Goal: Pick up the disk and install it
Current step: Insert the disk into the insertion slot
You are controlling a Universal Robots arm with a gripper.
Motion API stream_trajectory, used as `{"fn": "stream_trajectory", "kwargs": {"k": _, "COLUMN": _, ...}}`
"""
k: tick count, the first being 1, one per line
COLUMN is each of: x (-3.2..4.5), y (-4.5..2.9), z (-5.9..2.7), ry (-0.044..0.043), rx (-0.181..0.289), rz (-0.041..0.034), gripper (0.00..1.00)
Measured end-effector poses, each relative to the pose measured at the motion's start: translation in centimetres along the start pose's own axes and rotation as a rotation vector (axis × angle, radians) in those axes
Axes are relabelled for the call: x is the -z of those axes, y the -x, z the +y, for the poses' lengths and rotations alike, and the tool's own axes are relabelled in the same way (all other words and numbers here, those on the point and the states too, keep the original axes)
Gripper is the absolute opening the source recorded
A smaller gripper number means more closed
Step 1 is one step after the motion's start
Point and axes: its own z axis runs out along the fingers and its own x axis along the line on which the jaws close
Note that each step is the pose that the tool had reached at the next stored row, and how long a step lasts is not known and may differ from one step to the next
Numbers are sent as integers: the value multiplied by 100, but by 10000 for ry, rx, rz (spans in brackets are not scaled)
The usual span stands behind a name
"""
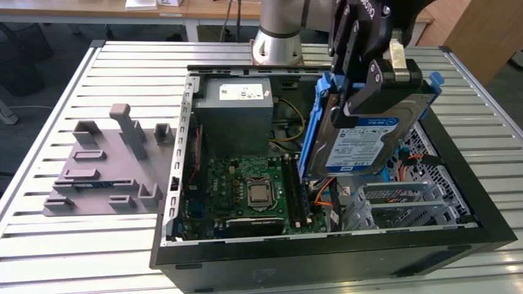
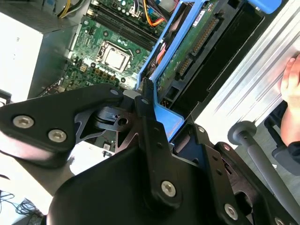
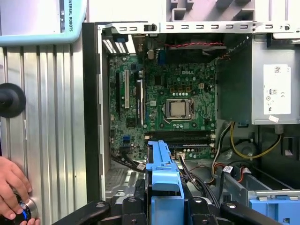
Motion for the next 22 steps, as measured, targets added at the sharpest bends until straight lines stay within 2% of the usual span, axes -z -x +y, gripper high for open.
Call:
{"fn": "stream_trajectory", "kwargs": {"k": 9, "x": -23, "y": -172, "z": -51, "ry": 0, "rx": 0, "rz": 0, "gripper": 36}}
{"fn": "stream_trajectory", "kwargs": {"k": 22, "x": -49, "y": -215, "z": -305, "ry": 1, "rx": 0, "rz": -7, "gripper": 36}}
